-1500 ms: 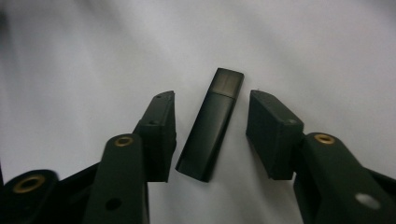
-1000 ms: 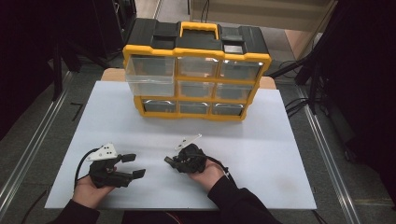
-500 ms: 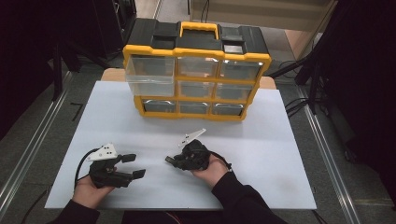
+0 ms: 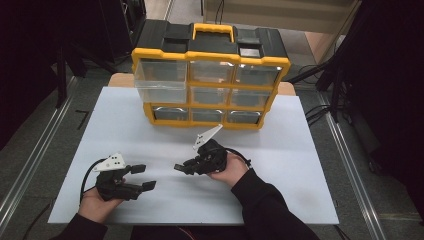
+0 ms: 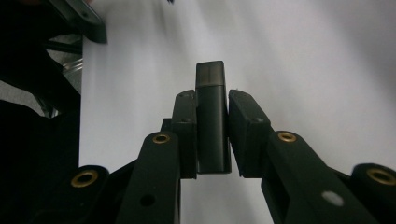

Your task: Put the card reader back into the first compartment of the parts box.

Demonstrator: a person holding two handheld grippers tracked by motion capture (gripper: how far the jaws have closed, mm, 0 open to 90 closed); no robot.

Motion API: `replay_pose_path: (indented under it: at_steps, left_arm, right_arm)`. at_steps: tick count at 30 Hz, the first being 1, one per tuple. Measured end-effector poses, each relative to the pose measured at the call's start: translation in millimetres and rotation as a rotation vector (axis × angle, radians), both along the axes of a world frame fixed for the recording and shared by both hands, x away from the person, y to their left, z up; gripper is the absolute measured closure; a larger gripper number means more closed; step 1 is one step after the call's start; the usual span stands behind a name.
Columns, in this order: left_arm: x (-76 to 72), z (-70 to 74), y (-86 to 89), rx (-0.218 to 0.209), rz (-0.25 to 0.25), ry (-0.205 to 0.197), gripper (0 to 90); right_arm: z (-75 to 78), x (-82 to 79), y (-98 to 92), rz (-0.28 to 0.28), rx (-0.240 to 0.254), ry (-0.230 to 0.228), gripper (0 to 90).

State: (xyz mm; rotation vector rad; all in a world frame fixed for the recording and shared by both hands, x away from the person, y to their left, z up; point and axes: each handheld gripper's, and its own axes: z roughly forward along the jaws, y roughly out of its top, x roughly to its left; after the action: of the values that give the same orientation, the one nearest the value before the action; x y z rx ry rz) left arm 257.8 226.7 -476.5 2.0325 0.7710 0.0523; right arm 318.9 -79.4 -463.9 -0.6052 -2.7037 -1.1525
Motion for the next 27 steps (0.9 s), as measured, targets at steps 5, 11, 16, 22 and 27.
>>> replay_pose_path:
  at_steps: [5,11,16,22,27]
  left_arm:
    - [-0.2,-0.2,0.4,-0.003,-0.002,0.000,26.2]
    - [-0.2,-0.3,0.4,-0.002,-0.002,-0.001,26.2]
    - [-0.3,-0.1,0.9,-0.003,-0.003,-0.003,26.2]
    - [-0.3,-0.1,1.1,-0.008,0.000,-0.001,26.2]
    - [-0.4,0.0,1.2,-0.007,-0.001,-0.001,26.2]
  right_arm:
    - [12.6,9.8,3.1,0.065,0.003,0.021,71.2]
    - [24.2,13.0,6.1,0.083,0.008,0.032,71.2]
    - [36.1,17.8,7.2,0.106,0.007,0.035,71.2]
    - [49.0,21.9,8.2,0.118,0.018,0.025,71.2]
    - [63.7,23.6,9.1,0.119,0.013,0.010,71.2]
